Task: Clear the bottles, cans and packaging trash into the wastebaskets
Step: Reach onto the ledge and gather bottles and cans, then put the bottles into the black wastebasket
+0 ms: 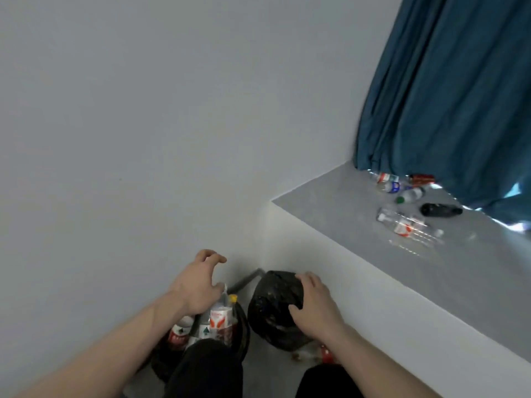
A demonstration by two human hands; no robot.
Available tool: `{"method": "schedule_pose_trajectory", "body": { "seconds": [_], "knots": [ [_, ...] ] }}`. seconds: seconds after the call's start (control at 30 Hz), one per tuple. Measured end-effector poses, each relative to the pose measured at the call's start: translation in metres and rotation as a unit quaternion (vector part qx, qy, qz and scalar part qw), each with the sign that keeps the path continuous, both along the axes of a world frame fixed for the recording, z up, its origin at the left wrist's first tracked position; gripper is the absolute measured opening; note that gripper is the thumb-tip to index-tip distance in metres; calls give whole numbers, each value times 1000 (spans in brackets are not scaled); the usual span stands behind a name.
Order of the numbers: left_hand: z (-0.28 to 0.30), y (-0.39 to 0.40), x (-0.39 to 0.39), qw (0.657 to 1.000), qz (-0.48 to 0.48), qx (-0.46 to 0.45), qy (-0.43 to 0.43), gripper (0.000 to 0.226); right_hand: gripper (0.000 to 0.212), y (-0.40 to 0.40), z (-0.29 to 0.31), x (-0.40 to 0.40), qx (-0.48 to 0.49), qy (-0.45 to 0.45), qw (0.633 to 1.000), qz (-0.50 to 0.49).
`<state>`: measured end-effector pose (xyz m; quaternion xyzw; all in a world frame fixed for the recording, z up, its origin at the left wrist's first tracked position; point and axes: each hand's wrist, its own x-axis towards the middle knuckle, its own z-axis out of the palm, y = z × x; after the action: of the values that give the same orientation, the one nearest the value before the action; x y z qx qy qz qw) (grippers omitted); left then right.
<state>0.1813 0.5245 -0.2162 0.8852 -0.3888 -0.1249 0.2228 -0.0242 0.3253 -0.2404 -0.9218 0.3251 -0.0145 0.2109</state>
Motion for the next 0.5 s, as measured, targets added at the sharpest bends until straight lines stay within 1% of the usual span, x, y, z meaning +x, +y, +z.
{"method": "schedule_pose_trajectory", "body": {
  "seconds": [0.17, 0.27, 0.4, 0.5],
  "knots": [
    [48, -56, -51, 991, -117, 1, -63, 60, 74, -28, 49, -76, -20, -41, 997, -56],
    [68, -92, -74, 980, -178, 0, -88, 60, 76, -48, 67, -119, -29, -30, 995, -92],
    [85, -142, -89, 968, -230, -8, -100, 60, 78, -80, 73, -157, -12, -49, 987, -151],
    [90, -181, -87, 964, -247, -12, -101, 59, 78, -109, 69, -162, 11, -59, 983, -171]
  ]
}}
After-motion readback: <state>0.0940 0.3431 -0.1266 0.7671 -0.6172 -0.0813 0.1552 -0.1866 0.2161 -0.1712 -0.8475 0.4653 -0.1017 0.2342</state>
